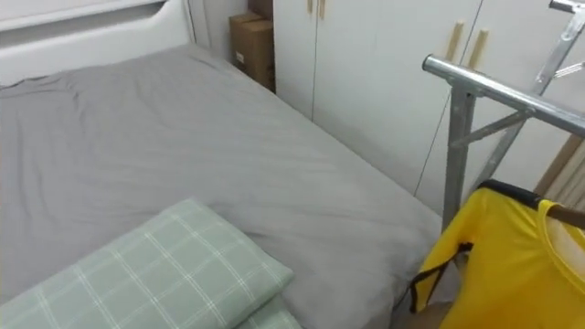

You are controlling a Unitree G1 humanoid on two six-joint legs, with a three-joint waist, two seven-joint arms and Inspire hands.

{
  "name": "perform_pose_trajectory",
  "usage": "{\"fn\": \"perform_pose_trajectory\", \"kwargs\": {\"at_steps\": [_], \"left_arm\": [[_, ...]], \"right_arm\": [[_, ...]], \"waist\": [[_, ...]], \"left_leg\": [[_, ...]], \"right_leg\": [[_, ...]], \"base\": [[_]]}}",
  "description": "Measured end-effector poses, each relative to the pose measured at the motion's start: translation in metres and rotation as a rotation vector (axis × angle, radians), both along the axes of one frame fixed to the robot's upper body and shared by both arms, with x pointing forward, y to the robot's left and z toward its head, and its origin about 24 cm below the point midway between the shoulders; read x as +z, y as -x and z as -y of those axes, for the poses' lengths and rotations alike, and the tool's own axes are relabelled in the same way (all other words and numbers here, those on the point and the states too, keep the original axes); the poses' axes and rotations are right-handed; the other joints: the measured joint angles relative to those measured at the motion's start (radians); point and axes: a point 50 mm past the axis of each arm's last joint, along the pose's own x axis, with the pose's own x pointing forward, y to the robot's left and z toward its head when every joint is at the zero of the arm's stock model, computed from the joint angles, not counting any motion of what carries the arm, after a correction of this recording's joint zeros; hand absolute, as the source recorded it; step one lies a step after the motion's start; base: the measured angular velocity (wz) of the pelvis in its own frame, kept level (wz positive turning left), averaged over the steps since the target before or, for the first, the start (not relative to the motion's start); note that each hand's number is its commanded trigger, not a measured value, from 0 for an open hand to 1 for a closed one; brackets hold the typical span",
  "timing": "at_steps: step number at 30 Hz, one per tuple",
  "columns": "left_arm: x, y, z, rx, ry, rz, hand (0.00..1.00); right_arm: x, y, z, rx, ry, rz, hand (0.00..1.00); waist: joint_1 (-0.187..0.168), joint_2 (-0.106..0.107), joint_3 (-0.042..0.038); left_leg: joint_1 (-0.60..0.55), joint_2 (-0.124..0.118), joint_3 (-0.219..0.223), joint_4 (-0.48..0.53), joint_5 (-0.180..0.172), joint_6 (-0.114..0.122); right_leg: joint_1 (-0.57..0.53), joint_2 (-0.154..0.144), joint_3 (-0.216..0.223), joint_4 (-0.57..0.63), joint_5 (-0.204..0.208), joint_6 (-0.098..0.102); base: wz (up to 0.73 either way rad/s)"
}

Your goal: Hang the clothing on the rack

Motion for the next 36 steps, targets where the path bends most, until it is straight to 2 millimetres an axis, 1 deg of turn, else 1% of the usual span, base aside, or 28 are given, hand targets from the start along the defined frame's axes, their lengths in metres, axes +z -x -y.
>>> {"fn": "perform_pose_trajectory", "kwargs": {"at_steps": [2, 3, 4, 5, 6, 7, 8, 9, 10, 11, 13, 14, 15, 16, 17, 18, 19, 20, 21, 22, 24, 26, 27, 28, 30, 35, 36], "left_arm": [[0.0, 0.003, -0.001, 0.006, -0.003, -0.019, 0.0], [0.0, 0.002, -0.001, 0.006, -0.006, -0.024, 0.0], [0.0, 0.002, -0.001, 0.007, -0.005, -0.026, 0.0], [0.0, 0.002, -0.001, 0.007, -0.005, -0.026, 0.0], [0.001, 0.001, -0.002, 0.007, -0.007, -0.021, 0.0], [0.001, -0.002, -0.002, 0.006, -0.007, -0.014, 0.0], [0.001, -0.006, -0.002, 0.003, -0.007, -0.003, 0.0], [0.001, -0.008, -0.001, 0.002, -0.006, 0.004, 0.0], [0.001, -0.012, -0.001, -0.003, -0.006, 0.012, 0.0], [0.001, -0.015, -0.002, -0.006, -0.007, 0.019, 0.0], [0.0, -0.021, 0.0, -0.004, -0.004, 0.043, 0.0], [0.0, -0.022, 0.0, 0.002, -0.008, 0.048, 0.0], [0.001, -0.022, -0.001, 0.006, -0.014, 0.054, 0.0], [0.001, -0.022, -0.001, 0.006, -0.018, 0.057, 0.0], [0.0, -0.022, 0.0, 0.006, -0.019, 0.056, 0.0], [0.0, -0.02, 0.0, 0.007, -0.025, 0.051, 0.0], [0.0, -0.019, 0.0, 0.009, -0.033, 0.05, 0.0], [0.0, -0.018, -0.001, 0.01, -0.036, 0.048, 0.0], [0.001, -0.011, -0.001, 0.017, -0.042, 0.031, 0.0], [0.001, -0.009, -0.002, 0.017, -0.048, 0.026, 0.0], [0.0, -0.007, 0.0, 0.019, -0.048, 0.017, 0.0], [0.0, 0.0, 0.0, 0.023, -0.047, -0.001, 0.0], [0.0, 0.001, 0.0, 0.025, -0.048, -0.008, 0.0], [0.0, 0.003, 0.0, 0.028, -0.047, -0.012, 0.0], [0.0, 0.006, 0.001, 0.033, -0.045, -0.021, 0.0], [0.0, 0.017, 0.005, 0.047, -0.042, -0.064, 0.0], [-0.001, 0.016, 0.005, 0.04, -0.041, -0.068, 0.0]], "right_arm": [[0.0, 0.001, 0.0, 0.008, 0.002, -0.006, 0.0], [-0.001, 0.004, 0.0, 0.021, 0.006, -0.025, 0.0], [-0.001, 0.008, 0.0, 0.032, 0.012, -0.043, 0.0], [-0.001, 0.012, 0.001, 0.038, 0.016, -0.059, 0.0], [-0.001, 0.018, 0.001, 0.057, 0.024, -0.079, 0.0], [-0.001, 0.024, 0.001, 0.07, 0.034, -0.104, 0.0], [-0.001, 0.027, 0.002, 0.079, 0.04, -0.116, 0.0], [-0.001, 0.031, 0.002, 0.095, 0.051, -0.14, 0.0], [-0.001, 0.034, 0.002, 0.097, 0.062, -0.156, 0.0], [-0.001, 0.036, 0.002, 0.092, 0.065, -0.162, 0.0], [-0.002, 0.043, -0.001, 0.087, 0.072, -0.186, 0.0], [-0.002, 0.043, -0.002, 0.086, 0.071, -0.187, 0.0], [-0.003, 0.042, -0.005, 0.075, 0.065, -0.187, 0.0], [-0.003, 0.04, -0.006, 0.066, 0.061, -0.182, 0.0], [-0.003, 0.039, -0.006, 0.066, 0.062, -0.18, 0.0], [-0.003, 0.036, -0.006, 0.072, 0.065, -0.18, 0.0], [-0.003, 0.036, -0.005, 0.085, 0.069, -0.18, 0.0], [-0.003, 0.035, -0.005, 0.093, 0.071, -0.18, 0.0], [-0.003, 0.029, -0.005, 0.105, 0.074, -0.167, 0.0], [-0.003, 0.027, -0.005, 0.106, 0.076, -0.165, 0.0], [-0.002, 0.023, -0.004, 0.107, 0.093, -0.157, 0.0], [-0.002, 0.017, -0.004, 0.111, 0.098, -0.142, 0.0], [-0.002, 0.014, -0.004, 0.113, 0.101, -0.131, 0.0], [-0.002, 0.012, -0.004, 0.113, 0.104, -0.121, 0.0], [-0.002, 0.008, -0.004, 0.106, 0.103, -0.11, 0.0], [-0.002, -0.003, -0.008, 0.043, 0.046, -0.059, 0.0], [-0.002, -0.004, -0.009, 0.034, 0.023, -0.047, 0.0]], "waist": [[-0.005, 0.003, -0.0008], [-0.018, -0.002, 0.0025], [-0.035, -0.001, 0.0065], [-0.041, -0.001, 0.0065], [-0.058, 0.0, 0.0072], [-0.066, 0.003, 0.0084], [-0.07, 0.003, 0.0085], [-0.083, 0.004, 0.0089], [-0.097, 0.007, 0.0095], [-0.103, 0.006, 0.0104], [-0.118, 0.004, 0.0134], [-0.121, 0.002, 0.0145], [-0.127, 0.008, 0.0113], [-0.134, 0.004, 0.0133], [-0.134, 0.005, 0.0143], [-0.131, 0.011, 0.011], [-0.122, 0.01, 0.0108], [-0.116, 0.012, 0.0101], [-0.111, 0.011, 0.0104], [-0.111, 0.008, 0.0092], [-0.109, 0.007, 0.0095], [-0.098, 0.005, 0.0094], [-0.083, 0.004, 0.0102], [-0.071, 0.005, 0.0101], [-0.055, 0.006, 0.0101], [-0.053, 0.008, 0.0112], [-0.056, 0.008, 0.0129]], "left_leg": [[0.0, -0.003, -0.012, 0.0, 0.003, 0.007], [0.0, -0.011, -0.03, -0.001, 0.007, 0.015], [0.004, -0.014, -0.05, -0.001, 0.011, 0.021], [0.004, -0.015, -0.063, -0.001, 0.011, 0.023], [0.004, -0.017, -0.085, -0.003, 0.012, 0.029], [0.004, -0.02, -0.109, -0.006, 0.011, 0.034], [0.004, -0.024, -0.122, -0.009, 0.013, 0.038], [0.001, -0.032, -0.149, -0.019, 0.014, 0.045], [-0.008, -0.037, -0.179, -0.02, 0.017, 0.052], [-0.012, -0.041, -0.194, -0.02, 0.019, 0.055], [-0.017, -0.055, -0.245, -0.021, 0.024, 0.063], [-0.018, -0.058, -0.257, -0.021, 0.025, 0.065], [-0.024, -0.063, -0.28, -0.021, 0.027, 0.068], [-0.032, -0.067, -0.297, -0.021, 0.031, 0.072], [-0.034, -0.069, -0.304, -0.021, 0.032, 0.072], [-0.035, -0.072, -0.312, -0.021, 0.032, 0.073], [-0.035, -0.074, -0.312, -0.021, 0.032, 0.073], [-0.036, -0.074, -0.313, -0.021, 0.032, 0.074], [-0.037, -0.074, -0.316, -0.02, 0.032, 0.074], [-0.038, -0.077, -0.325, -0.017, 0.032, 0.074], [-0.042, -0.079, -0.339, -0.011, 0.033, 0.074], [-0.045, -0.08, -0.343, -0.008, 0.033, 0.074], [-0.045, -0.08, -0.343, -0.006, 0.034, 0.071], [-0.046, -0.079, -0.345, -0.001, 0.034, 0.071], [-0.046, -0.079, -0.349, 0.001, 0.035, 0.07], [-0.057, -0.082, -0.385, 0.012, 0.035, 0.07], [-0.066, -0.084, -0.403, 0.011, 0.034, 0.07]], "right_leg": [[0.002, -0.002, 0.023, 0.0, 0.009, 0.006], [0.006, -0.008, 0.045, 0.0, 0.011, 0.01], [0.015, -0.009, 0.067, 0.0, 0.018, 0.022], [0.018, -0.009, 0.085, 0.0, 0.021, 0.026], [0.022, -0.009, 0.124, 0.002, 0.025, 0.034], [0.026, -0.009, 0.156, 0.002, 0.03, 0.042], [0.028, -0.009, 0.17, 0.002, 0.031, 0.046], [0.029, -0.012, 0.189, 0.002, 0.031, 0.056], [0.028, -0.013, 0.225, 0.002, 0.035, 0.063], [0.028, -0.013, 0.254, 0.0, 0.035, 0.064], [0.03, -0.009, 0.374, -0.001, 0.033, 0.082], [0.032, -0.007, 0.394, -0.002, 0.034, 0.085], [0.034, -0.006, 0.417, -0.005, 0.034, 0.088], [0.036, -0.005, 0.433, -0.016, 0.036, 0.094], [0.037, 0.001, 0.449, -0.022, 0.038, 0.096], [0.044, 0.008, 0.48, -0.038, 0.041, 0.101], [0.049, 0.013, 0.51, -0.055, 0.041, 0.102], [0.05, 0.015, 0.518, -0.06, 0.043, 0.105], [0.057, 0.019, 0.531, -0.077, 0.047, 0.112], [0.068, 0.02, 0.54, -0.095, 0.05, 0.116], [0.078, 0.021, 0.54, -0.114, 0.05, 0.118], [0.081, 0.023, 0.553, -0.123, 0.051, 0.118], [0.082, 0.024, 0.564, -0.124, 0.051, 0.118], [0.084, 0.025, 0.564, -0.124, 0.051, 0.118], [0.086, 0.025, 0.566, -0.124, 0.051, 0.118], [0.102, 0.026, 0.565, -0.137, 0.051, 0.118], [0.106, 0.026, 0.566, -0.144, 0.051, 0.118]], "base": [[0.18], [0.44], [0.51], [0.63], [0.66], [0.65], [0.59], [0.64], [0.7], [0.77], [0.65], [0.52], [0.5], [0.47], [0.35], [0.15], [0.06], [0.0], [0.08], [0.15], [0.21], [0.07], [0.0], [0.0], [0.08], [0.23], [0.39]]}}
